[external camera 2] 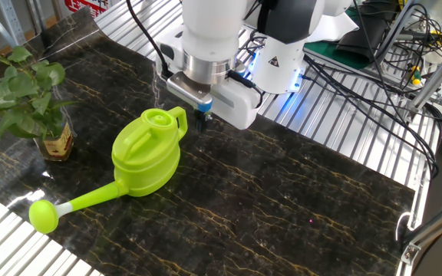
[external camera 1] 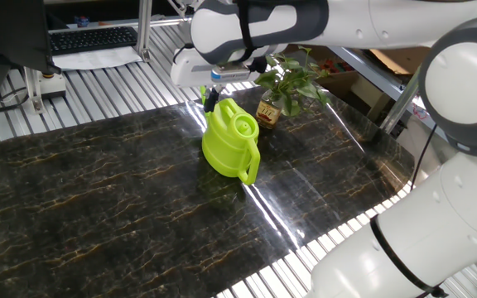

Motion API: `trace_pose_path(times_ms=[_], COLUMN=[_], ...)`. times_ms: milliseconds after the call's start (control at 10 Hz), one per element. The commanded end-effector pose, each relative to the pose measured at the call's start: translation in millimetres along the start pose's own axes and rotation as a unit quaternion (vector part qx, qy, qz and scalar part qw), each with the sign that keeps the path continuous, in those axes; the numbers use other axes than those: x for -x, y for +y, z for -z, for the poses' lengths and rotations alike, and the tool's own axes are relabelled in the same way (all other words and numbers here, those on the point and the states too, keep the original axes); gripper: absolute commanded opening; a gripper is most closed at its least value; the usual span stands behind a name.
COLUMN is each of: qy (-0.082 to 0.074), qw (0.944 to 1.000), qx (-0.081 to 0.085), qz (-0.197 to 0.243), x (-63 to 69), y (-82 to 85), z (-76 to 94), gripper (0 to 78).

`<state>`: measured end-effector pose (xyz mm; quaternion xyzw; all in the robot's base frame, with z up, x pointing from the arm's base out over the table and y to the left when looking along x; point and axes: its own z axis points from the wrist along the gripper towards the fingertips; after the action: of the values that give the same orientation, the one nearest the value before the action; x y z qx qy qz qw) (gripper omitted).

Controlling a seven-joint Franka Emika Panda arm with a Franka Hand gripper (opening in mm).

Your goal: Water the plant

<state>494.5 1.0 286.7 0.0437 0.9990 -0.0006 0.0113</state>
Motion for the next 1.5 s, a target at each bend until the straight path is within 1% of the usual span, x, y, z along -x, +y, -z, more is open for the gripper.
trace_pose_path(times_ms=[100,200,300,400,500,600,800,900,1000,1200,1300,1400,1500], qy=[-0.009,-0.01,-0.01,-0.01,-0.01,-0.008,-0.005,0.026,0.037,0.05,0.063,0.083,0.091], qw=[0.9997,0.9998,0.9998,0.9995,0.9994,0.9988,0.9986,0.9981,0.9975,0.9968,0.9959,0.9944,0.9939], qx=[-0.005,-0.005,-0.009,-0.018,-0.022,-0.031,-0.028,-0.029,-0.029,-0.036,-0.039,-0.04,-0.046], qz=[0.021,0.017,0.013,0.022,0.026,0.036,0.046,0.047,0.053,0.051,0.053,0.05,0.043], x=[3.0,4.2,4.9,5.9,6.5,8.2,15.3,20.5,23.6,35.1,43.7,50.3,52.4], y=[-8.4,-10.5,-11.5,-12.5,-13.2,-15.4,-19.8,-25.6,-30.7,-34.1,-37.4,-40.1,-43.1], z=[-1.7,-2.2,-2.4,-2.6,-2.7,-3.2,-2.9,-3.3,-4.1,-1.4,0.8,2.5,1.7], gripper=[0.0,0.0,0.0,0.0,0.0,0.0,0.0,0.0,0.0,0.0,0.0,0.0,0.0])
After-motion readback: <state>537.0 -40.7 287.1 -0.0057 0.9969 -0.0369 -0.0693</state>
